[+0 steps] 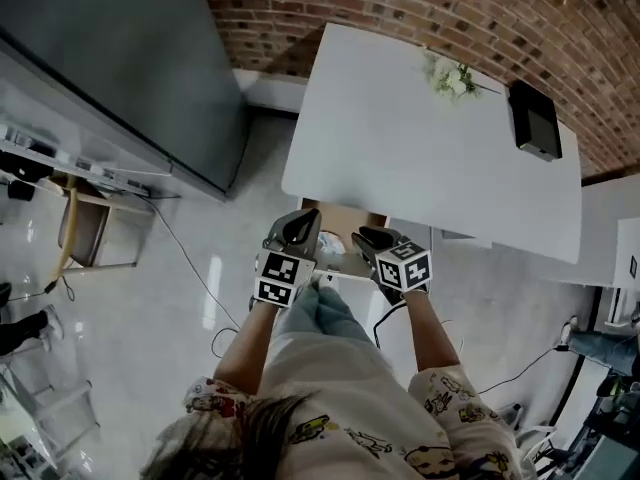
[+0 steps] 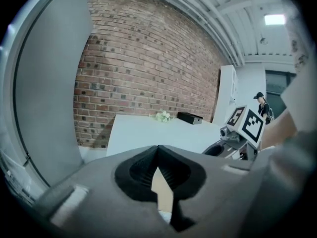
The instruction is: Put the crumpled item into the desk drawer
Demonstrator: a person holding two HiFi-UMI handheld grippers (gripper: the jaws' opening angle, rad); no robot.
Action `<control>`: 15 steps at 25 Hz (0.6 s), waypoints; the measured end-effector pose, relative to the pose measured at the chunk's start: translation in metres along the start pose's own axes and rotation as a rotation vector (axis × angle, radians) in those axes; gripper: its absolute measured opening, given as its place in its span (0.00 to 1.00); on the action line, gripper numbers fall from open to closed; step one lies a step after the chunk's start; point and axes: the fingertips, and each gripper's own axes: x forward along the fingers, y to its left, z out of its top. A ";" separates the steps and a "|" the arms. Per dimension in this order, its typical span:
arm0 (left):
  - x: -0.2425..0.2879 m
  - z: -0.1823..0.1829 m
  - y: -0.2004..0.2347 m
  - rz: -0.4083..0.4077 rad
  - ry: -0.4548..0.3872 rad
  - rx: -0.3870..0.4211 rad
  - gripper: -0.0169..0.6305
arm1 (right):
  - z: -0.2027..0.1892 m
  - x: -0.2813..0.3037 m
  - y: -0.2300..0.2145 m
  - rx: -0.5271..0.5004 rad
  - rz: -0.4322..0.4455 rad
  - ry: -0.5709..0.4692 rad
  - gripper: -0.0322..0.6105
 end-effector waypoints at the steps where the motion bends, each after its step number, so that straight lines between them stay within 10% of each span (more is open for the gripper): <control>1: -0.005 0.011 -0.002 -0.004 -0.014 0.011 0.02 | 0.011 -0.010 0.005 -0.012 -0.005 -0.033 0.21; 15: -0.057 0.110 -0.048 -0.071 -0.169 0.049 0.02 | 0.139 -0.169 0.053 -0.185 -0.150 -0.497 0.19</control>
